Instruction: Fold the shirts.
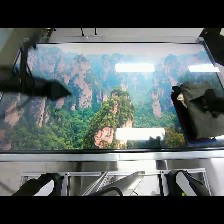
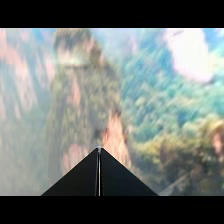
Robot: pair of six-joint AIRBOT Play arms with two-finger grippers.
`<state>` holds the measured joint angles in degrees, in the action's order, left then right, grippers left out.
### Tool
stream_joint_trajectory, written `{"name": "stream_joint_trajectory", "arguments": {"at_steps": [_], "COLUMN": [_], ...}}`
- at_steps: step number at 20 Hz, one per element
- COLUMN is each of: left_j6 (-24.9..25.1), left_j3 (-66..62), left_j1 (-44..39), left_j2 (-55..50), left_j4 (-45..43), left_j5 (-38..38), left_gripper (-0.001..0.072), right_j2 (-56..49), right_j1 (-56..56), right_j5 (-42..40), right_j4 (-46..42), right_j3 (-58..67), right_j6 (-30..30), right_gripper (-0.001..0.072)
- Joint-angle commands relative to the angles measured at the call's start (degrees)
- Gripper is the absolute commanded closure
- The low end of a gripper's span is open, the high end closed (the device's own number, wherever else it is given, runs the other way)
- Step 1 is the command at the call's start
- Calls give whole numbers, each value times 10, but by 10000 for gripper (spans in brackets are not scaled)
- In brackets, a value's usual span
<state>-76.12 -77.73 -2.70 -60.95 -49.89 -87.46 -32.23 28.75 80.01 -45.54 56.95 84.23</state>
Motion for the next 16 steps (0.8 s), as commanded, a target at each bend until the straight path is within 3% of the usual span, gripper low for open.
{"name": "stream_joint_trajectory", "arguments": {"at_steps": [1, 5, 16], "left_j6": [17, 17, 17], "left_j3": [227, 334, 407], "left_j1": [0, 0, 0], "left_j2": [135, 207, 264], "left_j4": [0, 0, -1], "left_j5": [57, 61, 86], "left_gripper": [691, 692, 692], "right_j2": [48, 65, 61], "right_j1": [-111, -149, -149], "right_j5": [-11, -37, -35], "right_j4": [-6, -18, -18], "right_j3": [-93, -149, -149], "right_j6": [-17, -16, -16], "right_gripper": [690, 690, 690]}}
